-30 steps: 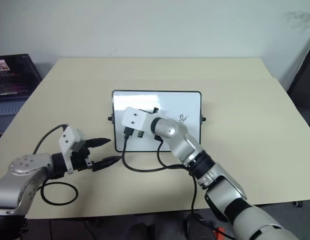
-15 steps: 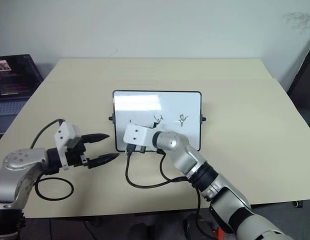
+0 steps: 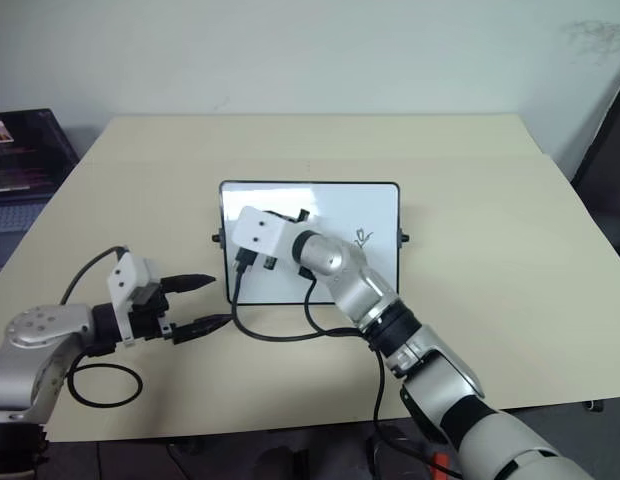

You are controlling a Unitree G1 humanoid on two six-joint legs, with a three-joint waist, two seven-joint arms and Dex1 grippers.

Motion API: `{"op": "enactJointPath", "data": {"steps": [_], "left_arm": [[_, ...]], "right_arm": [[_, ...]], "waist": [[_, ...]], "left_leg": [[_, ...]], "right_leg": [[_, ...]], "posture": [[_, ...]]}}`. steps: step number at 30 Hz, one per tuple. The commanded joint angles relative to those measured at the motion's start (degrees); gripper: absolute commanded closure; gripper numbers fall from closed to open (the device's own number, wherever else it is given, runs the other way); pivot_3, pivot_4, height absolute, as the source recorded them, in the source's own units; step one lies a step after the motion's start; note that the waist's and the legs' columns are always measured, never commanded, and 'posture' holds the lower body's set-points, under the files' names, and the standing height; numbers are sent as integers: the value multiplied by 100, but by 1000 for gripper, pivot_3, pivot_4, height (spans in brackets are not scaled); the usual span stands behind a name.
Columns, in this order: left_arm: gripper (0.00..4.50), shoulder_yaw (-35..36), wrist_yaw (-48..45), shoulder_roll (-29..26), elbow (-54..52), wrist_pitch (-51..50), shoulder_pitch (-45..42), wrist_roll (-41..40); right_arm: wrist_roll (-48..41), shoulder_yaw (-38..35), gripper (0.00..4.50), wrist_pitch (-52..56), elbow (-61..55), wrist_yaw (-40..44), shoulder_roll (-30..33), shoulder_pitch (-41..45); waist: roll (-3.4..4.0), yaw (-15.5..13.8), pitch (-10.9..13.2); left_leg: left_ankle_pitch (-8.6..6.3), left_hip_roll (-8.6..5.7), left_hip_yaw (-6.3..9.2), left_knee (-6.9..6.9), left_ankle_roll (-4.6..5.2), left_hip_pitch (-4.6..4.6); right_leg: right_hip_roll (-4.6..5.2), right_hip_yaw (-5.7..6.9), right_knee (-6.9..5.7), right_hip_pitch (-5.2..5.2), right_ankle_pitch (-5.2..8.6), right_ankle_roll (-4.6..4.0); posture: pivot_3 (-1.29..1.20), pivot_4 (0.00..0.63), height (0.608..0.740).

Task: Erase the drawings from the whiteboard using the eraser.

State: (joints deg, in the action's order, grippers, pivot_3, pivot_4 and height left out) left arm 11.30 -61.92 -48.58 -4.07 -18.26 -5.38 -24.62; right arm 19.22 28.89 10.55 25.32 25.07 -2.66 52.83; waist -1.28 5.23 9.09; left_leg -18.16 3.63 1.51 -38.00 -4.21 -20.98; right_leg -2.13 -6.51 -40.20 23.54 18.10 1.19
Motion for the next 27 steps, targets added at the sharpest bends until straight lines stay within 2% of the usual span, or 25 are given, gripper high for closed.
{"op": "enactJointPath", "data": {"steps": [1,7,15,27], "left_arm": [[0,79,-23,-3,-62,115,-40,-18],[0,85,-24,-6,-31,131,-84,-20],[0,54,-33,4,-21,119,-130,-20],[0,60,29,58,-159,24,-98,-50]], "right_arm": [[38,93,3191,198,-57,294,44,-83],[56,88,3191,449,-201,495,133,-219],[112,-91,3191,506,-223,302,302,-140],[219,96,3191,1081,-1021,618,1027,-1252]], "waist": [[0,-4,0],[-1,-9,-1],[-1,-24,-1],[-5,-57,-4]], "left_leg": [[0,0,1,0,0,0],[0,-1,3,-7,0,5],[1,-3,2,-13,0,6],[2,-8,18,-20,0,19]], "right_leg": [[1,0,0,0,0,0],[1,2,-15,-2,0,0],[0,6,-28,-3,0,0],[0,19,-26,-30,1,1]], "posture": [[0,150,740],[0,150,740],[0,150,740],[0,150,740]]}}
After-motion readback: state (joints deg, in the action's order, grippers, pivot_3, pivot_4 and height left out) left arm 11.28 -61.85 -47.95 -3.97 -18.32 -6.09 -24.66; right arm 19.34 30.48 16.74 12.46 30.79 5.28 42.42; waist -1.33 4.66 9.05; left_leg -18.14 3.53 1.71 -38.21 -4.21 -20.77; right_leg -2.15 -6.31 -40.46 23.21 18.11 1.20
